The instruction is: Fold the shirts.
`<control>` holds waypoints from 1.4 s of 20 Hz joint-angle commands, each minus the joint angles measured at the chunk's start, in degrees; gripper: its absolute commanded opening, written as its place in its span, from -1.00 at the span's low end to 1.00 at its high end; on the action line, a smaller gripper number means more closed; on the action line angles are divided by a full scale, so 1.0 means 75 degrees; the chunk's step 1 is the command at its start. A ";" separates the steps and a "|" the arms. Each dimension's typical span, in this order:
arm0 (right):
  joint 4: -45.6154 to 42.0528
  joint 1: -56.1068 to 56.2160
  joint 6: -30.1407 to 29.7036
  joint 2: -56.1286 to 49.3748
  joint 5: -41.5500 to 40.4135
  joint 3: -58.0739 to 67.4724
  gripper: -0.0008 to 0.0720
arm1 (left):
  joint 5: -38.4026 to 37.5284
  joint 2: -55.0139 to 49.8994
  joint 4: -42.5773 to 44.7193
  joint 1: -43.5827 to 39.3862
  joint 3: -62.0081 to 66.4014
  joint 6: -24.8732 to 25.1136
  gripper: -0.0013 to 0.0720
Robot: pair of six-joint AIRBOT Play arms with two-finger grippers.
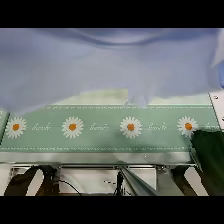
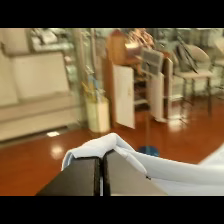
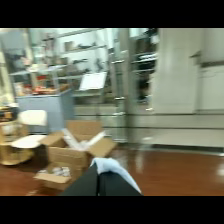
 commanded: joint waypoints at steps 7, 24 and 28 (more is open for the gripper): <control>-0.3789 0.0012 0.1378 0.1241 0.2748 0.1221 -0.91 | -0.3614 0.1163 0.3217 0.0015 0.0959 -0.1754 -0.91; -0.5592 0.2532 0.0804 -0.0991 0.3815 -0.2611 -0.91 | -0.3745 0.0933 0.3182 0.0003 -0.3786 -0.1227 -0.91; -0.4814 0.2532 0.0796 -0.2702 0.3150 -0.2611 -0.91 | -0.2221 -0.0283 0.3066 0.0000 -0.4934 -0.1078 -0.91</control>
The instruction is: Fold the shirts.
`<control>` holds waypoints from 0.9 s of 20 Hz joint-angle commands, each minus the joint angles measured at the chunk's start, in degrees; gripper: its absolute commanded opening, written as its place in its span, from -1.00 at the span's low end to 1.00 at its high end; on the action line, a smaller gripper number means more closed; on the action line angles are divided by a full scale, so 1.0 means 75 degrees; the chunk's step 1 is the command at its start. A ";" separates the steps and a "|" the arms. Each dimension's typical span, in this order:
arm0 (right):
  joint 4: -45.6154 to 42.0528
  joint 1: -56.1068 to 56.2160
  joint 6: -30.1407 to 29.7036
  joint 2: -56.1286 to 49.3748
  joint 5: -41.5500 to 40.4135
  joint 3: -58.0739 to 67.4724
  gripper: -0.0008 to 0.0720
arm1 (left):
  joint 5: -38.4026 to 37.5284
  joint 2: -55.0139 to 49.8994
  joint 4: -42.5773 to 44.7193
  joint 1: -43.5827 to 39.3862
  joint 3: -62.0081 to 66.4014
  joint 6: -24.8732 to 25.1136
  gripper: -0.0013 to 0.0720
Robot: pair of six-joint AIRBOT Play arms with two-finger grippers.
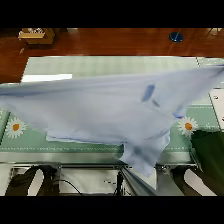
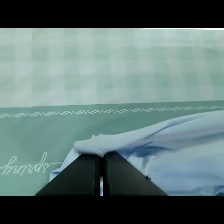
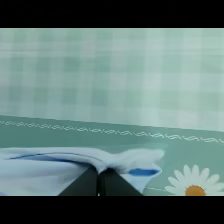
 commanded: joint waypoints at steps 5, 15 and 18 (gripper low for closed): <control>0.0836 0.0032 -0.0143 -0.2328 -0.1775 -0.0140 -0.91 | 0.2063 -0.3025 -0.0705 -0.0006 -0.0976 0.0527 -0.91; 0.0178 0.0697 -0.0819 -0.4156 -0.2993 -0.0140 -0.91 | 0.5205 -0.6012 -0.3532 -0.0204 -0.0959 0.2314 -0.91; -0.0542 0.1189 -0.0793 -0.4657 -0.3634 -0.0140 -0.91 | 0.6464 -0.6461 -0.3625 -0.0539 -0.0950 0.2882 -0.91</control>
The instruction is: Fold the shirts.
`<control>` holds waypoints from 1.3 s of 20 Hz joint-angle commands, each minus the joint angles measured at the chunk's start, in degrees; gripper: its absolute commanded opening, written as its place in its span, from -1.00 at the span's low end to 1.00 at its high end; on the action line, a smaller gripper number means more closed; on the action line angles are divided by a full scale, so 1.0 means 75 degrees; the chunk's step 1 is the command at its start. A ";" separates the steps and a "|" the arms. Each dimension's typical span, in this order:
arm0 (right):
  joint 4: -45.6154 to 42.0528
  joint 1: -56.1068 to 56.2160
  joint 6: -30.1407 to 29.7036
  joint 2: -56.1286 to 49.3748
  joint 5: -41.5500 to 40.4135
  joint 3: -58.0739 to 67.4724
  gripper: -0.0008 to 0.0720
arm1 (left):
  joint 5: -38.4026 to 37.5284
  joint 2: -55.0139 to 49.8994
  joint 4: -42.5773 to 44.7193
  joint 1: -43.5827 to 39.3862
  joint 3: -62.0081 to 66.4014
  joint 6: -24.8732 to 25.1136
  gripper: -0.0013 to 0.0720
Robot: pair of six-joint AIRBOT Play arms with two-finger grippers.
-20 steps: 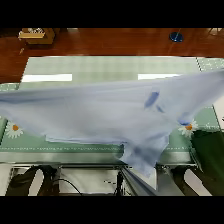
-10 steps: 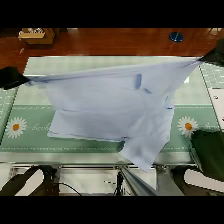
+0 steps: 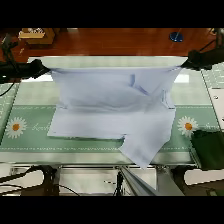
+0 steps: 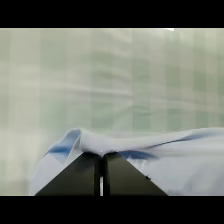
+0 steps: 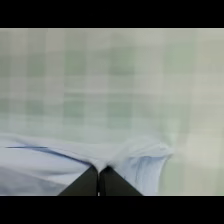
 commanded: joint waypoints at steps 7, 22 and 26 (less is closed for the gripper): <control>-0.0676 0.0962 0.0038 -0.1125 -0.1816 -0.0003 -0.91 | 0.3751 -0.1405 -0.0513 -0.0924 0.0017 0.0988 -0.91; -0.1227 0.0985 0.1128 -0.1207 0.1629 -0.0003 -0.91 | -0.1029 -0.1988 -0.0437 -0.0181 0.0909 0.1250 -0.91; -0.1495 0.1099 0.1358 -0.1134 0.2416 -0.0038 -0.91 | -0.1950 -0.1982 0.0146 0.0210 0.1411 0.0393 -0.91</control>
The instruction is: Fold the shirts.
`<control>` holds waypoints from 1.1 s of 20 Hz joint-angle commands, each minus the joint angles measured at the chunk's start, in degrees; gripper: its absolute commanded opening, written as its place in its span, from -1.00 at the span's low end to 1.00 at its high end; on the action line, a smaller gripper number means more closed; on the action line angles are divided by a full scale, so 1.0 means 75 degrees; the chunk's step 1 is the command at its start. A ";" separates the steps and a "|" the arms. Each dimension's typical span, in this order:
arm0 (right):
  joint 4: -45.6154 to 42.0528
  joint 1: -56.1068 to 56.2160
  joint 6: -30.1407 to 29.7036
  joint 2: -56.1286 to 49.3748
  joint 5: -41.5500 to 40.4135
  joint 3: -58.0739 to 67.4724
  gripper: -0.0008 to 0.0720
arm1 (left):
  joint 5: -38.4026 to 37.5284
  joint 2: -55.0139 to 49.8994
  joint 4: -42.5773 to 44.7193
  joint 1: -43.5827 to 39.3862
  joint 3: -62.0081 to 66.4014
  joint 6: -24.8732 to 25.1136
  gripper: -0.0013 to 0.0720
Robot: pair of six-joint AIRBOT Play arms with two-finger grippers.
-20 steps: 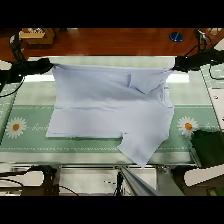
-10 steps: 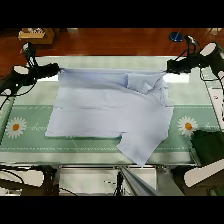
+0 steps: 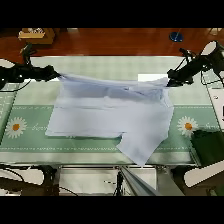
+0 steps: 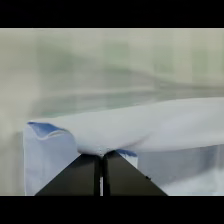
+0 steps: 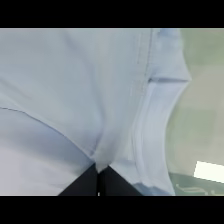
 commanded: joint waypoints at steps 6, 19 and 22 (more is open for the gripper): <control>-0.0417 0.0323 0.0495 -0.0006 0.0201 -0.0583 -0.91 | -0.0845 -0.0294 0.0839 0.0154 0.0303 -0.0504 -0.91; -0.1367 -0.0906 -0.0822 0.1358 0.1789 -0.0752 -0.01 | -0.4124 0.0000 0.0947 0.2066 0.0408 -0.0498 0.60; -0.0892 -0.1728 -0.1070 0.2530 0.1247 -0.2445 0.05 | -0.4934 0.0688 0.1137 0.3112 -0.1198 -0.0609 0.60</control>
